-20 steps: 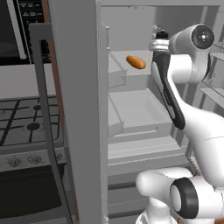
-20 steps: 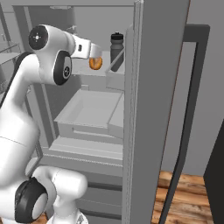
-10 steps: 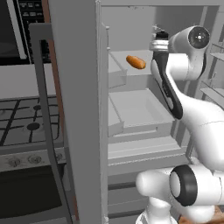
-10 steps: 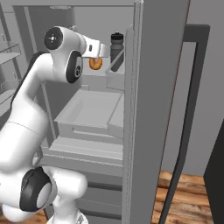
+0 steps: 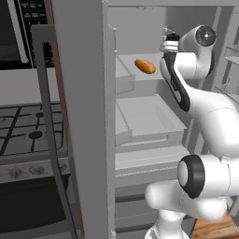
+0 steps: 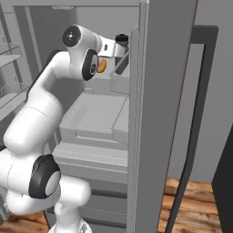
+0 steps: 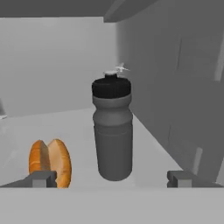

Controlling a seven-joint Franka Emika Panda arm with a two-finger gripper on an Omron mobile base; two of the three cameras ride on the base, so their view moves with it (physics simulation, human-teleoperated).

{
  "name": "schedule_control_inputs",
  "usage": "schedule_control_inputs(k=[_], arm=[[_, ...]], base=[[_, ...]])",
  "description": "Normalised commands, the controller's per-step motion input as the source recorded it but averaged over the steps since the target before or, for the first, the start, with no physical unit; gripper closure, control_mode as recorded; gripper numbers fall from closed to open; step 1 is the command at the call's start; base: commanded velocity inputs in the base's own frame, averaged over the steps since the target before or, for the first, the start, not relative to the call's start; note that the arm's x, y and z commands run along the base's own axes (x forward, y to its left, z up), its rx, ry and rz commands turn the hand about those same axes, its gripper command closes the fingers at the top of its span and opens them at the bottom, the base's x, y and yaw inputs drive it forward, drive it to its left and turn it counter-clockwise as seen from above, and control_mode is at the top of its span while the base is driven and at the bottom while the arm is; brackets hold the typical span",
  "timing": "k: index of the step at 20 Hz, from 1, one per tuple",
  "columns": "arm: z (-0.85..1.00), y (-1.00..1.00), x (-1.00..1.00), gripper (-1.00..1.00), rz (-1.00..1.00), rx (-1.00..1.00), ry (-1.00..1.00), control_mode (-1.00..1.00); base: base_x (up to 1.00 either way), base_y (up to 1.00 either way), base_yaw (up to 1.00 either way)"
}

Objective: Move the water bottle and hotdog bun from the top shelf to the second highest shelf to make space. Then, place the pitcher from the counter on the cleared top shelf.

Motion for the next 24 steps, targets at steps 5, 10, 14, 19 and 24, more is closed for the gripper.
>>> schedule_control_inputs(k=[5,10,14,19,24], arm=[[0.0,0.0,0.47,-1.0,-0.03,0.0,0.07,-1.0],[0.0,-0.02,0.43,-1.0,-0.01,0.0,0.06,-1.0],[0.0,-0.13,0.38,-1.0,0.0,0.0,0.04,-1.0],[0.0,-0.2,0.31,-1.0,0.0,0.0,0.0,-1.0],[-0.02,-0.16,0.27,-1.0,0.0,0.0,0.0,-1.0]], base=[[0.0,0.0,0.0],[0.0,0.0,0.0],[0.0,0.0,0.0],[0.0,0.0,0.0],[0.0,0.0,0.0]])
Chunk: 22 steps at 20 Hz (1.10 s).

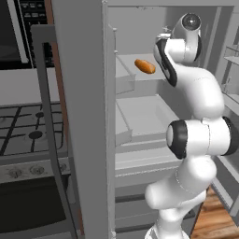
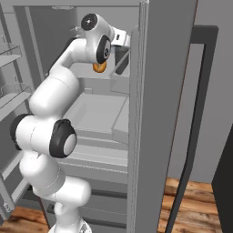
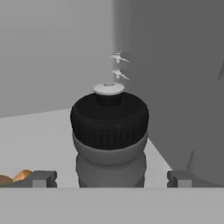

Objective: Move the water bottle and hotdog bun from the top shelf to the second highest shelf to make space. Then, place the pitcher from the counter on the cleared top shelf.

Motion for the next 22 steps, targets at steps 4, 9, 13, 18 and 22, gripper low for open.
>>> schedule_control_inputs(k=[4,9,13,18,22], arm=[[-0.1,-0.08,0.25,-1.0,0.0,0.0,0.0,-1.0],[-0.17,-0.04,0.23,-1.0,0.0,0.0,0.0,-1.0],[-0.18,-0.04,0.21,1.0,0.0,0.0,0.0,-1.0],[-0.16,-0.07,0.21,1.0,0.0,0.0,0.0,-1.0],[-0.17,-0.09,0.18,1.0,0.0,0.0,-0.01,-1.0]], base=[[0.0,0.0,0.0],[0.0,0.0,0.0],[0.0,0.0,0.0],[0.0,0.0,0.0],[0.0,0.0,0.0]])
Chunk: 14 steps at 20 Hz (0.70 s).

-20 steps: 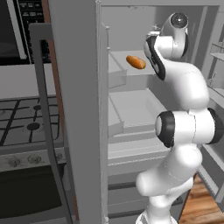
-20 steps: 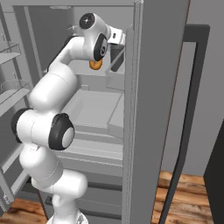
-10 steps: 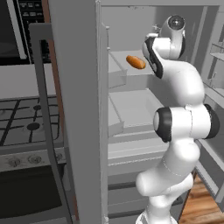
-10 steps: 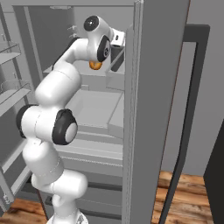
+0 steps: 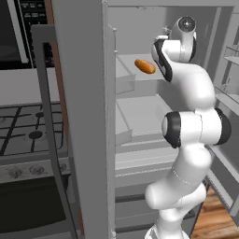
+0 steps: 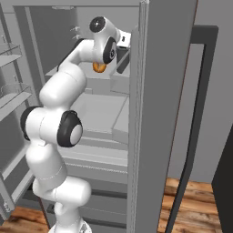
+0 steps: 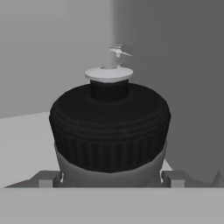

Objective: Move the water bottle and hotdog bun from the top shelf to the second highest shelf to make space. Then, place the pitcher from the counter on the cleared top shelf.

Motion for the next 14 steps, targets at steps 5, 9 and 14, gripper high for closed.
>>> schedule_control_inputs(k=[5,9,14], arm=[[-0.16,-0.03,0.06,1.0,0.0,0.0,-0.05,-1.0],[-0.21,0.01,-0.06,1.0,0.0,0.0,-0.06,-1.0],[-0.21,0.56,-0.7,1.0,0.02,-0.03,0.0,-1.0]], base=[[0.0,0.0,0.0],[0.0,0.0,0.0],[0.0,0.0,0.0]])
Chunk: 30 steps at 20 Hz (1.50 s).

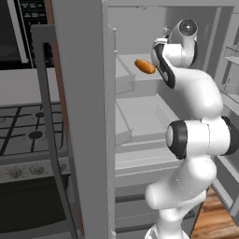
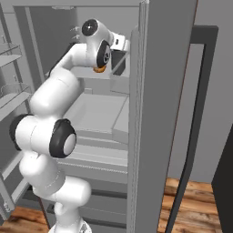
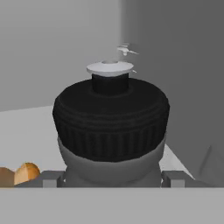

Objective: Move the water bottle and hotdog bun from the top shelf to the second highest shelf to make space. Then, place the pitcher from the counter on the cleared top shelf.

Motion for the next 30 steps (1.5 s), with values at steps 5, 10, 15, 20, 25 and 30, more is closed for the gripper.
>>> schedule_control_inputs(k=[5,10,15,20,25,30], arm=[[0.05,0.65,-0.97,1.0,0.08,-0.11,0.03,-1.0],[0.16,0.4,-1.0,1.0,0.14,-0.09,0.0,-1.0],[0.0,0.15,-1.0,1.0,0.1,-0.03,0.01,-1.0],[-0.09,0.0,-1.0,1.0,0.06,0.0,0.04,-1.0],[-0.42,0.0,-1.0,1.0,0.09,0.0,0.0,-1.0],[-0.65,0.0,-0.78,1.0,0.1,0.01,0.0,-1.0]], base=[[0.0,0.0,0.0],[0.0,0.0,0.0],[0.0,0.0,0.0],[0.0,0.0,0.0],[0.0,0.0,0.0],[0.0,0.0,0.0]])
